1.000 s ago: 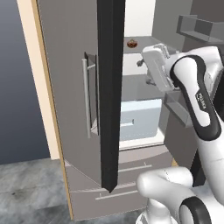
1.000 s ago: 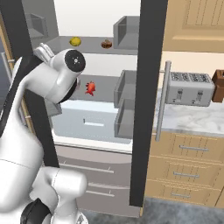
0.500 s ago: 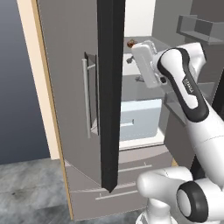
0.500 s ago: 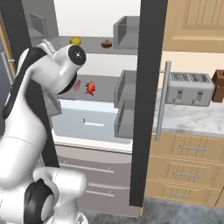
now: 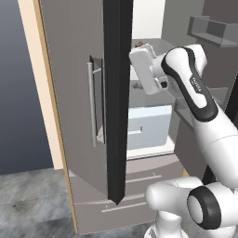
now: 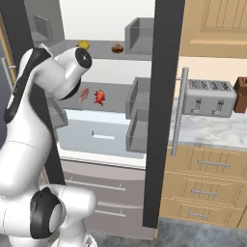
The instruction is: Gather the lemon and mushroom from the fridge and place them on a tray on the dining counter. Then gather the steak and fish from the fridge and place them on the other tray.
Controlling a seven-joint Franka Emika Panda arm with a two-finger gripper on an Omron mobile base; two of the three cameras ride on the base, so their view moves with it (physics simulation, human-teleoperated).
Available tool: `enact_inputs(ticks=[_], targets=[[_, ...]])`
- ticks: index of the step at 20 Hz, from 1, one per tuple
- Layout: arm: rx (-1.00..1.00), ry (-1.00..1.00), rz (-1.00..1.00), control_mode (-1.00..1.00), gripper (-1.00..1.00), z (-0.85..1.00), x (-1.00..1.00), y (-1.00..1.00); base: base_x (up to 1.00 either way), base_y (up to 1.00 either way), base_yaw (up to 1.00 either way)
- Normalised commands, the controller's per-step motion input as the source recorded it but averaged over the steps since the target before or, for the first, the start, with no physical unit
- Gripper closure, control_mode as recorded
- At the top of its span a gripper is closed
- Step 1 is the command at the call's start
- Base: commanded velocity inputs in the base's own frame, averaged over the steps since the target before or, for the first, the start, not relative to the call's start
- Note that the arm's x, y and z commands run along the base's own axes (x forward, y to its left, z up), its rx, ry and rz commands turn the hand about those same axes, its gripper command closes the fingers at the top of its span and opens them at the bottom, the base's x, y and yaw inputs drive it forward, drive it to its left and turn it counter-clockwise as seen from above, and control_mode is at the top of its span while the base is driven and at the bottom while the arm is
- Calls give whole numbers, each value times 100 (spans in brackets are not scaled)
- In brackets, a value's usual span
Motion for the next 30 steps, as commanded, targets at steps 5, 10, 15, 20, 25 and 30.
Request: enact_inputs(ticks=[5,10,15,20,25,30], targets=[[0,-2,19,-100,-100,-11,-48,43,0,0,0],[0,-4,18,-100,-100,-4,-51,49,0,0,0],[0,0,15,-100,-100,0,-17,49,0,0,0],[2,6,12,-100,-100,9,25,43,0,0,0],[1,8,14,-100,-100,7,28,51,0,0,0],[0,1,14,-100,-100,0,0,73,0,0,0]])
